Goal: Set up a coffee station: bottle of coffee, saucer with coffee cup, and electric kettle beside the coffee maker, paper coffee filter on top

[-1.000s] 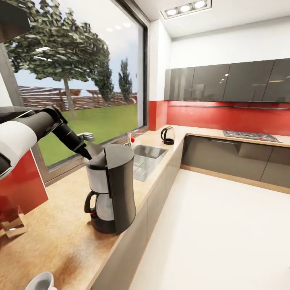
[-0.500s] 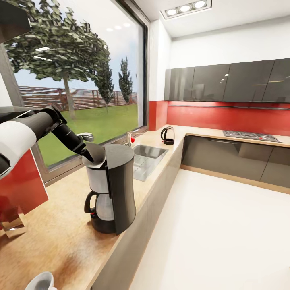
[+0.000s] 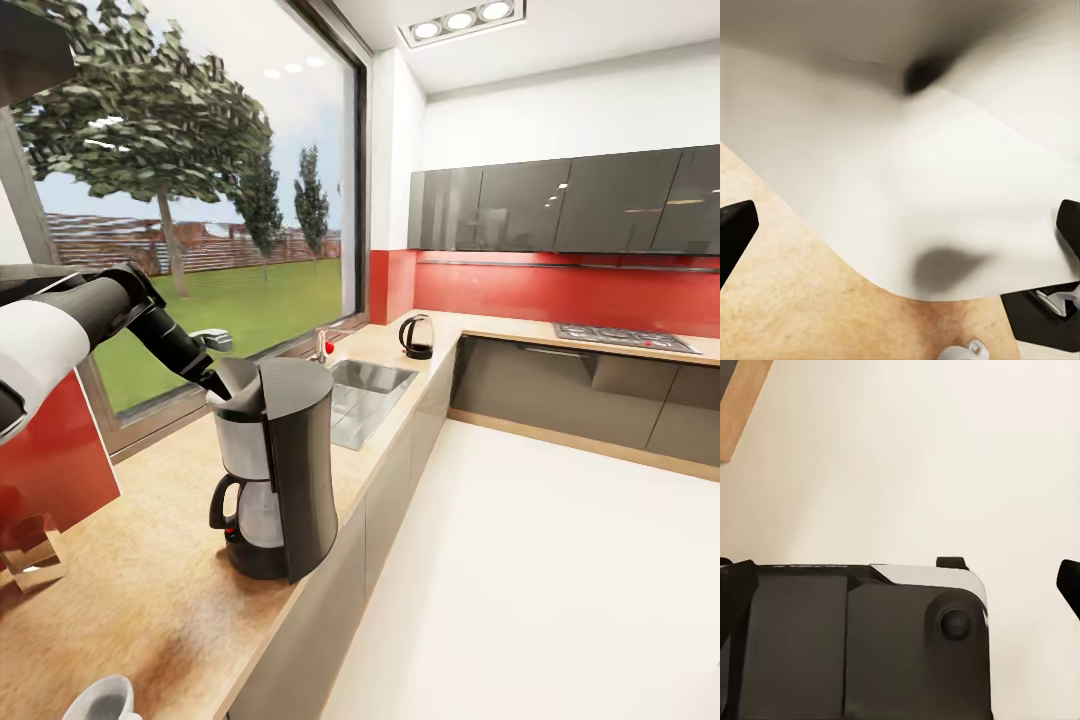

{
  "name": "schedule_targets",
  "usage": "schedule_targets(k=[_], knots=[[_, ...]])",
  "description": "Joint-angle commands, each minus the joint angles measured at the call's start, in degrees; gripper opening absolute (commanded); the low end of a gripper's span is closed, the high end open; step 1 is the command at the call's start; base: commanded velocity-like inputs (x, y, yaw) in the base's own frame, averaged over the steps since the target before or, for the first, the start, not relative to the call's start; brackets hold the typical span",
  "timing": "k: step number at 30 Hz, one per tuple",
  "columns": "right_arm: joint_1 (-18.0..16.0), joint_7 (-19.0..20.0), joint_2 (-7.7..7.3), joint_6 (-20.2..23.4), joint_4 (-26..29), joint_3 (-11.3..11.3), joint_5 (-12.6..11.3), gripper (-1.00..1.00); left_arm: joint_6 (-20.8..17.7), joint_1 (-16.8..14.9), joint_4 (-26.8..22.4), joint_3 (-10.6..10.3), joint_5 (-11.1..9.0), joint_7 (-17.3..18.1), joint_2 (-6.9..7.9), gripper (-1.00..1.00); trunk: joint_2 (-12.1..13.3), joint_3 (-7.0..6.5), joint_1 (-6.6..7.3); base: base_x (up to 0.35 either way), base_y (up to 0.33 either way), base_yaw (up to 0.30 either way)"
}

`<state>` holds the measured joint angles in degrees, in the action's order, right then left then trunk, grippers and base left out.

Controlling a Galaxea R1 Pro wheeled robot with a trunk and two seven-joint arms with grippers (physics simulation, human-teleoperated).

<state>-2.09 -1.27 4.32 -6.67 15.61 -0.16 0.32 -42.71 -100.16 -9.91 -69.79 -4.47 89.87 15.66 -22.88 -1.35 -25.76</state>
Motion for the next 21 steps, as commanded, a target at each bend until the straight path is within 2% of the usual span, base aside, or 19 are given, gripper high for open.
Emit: schedule_targets(k=[1, 21], knots=[[-0.02, -0.13, 0.0, -0.19, -0.06, -0.01, 0.03, 1.0, -0.55, -0.03, -0.14, -0.48, -0.46, 0.13, 0.1, 1.0, -0.04, 0.03, -0.02, 0.0, 0.0, 0.0], [-0.02, -0.13, -0.01, -0.19, -0.06, -0.01, 0.03, 1.0, -0.84, -0.83, -0.11, -0.53, -0.36, 0.13, 0.35, 1.0, -0.04, 0.03, -0.02, 0.0, 0.0, 0.0]])
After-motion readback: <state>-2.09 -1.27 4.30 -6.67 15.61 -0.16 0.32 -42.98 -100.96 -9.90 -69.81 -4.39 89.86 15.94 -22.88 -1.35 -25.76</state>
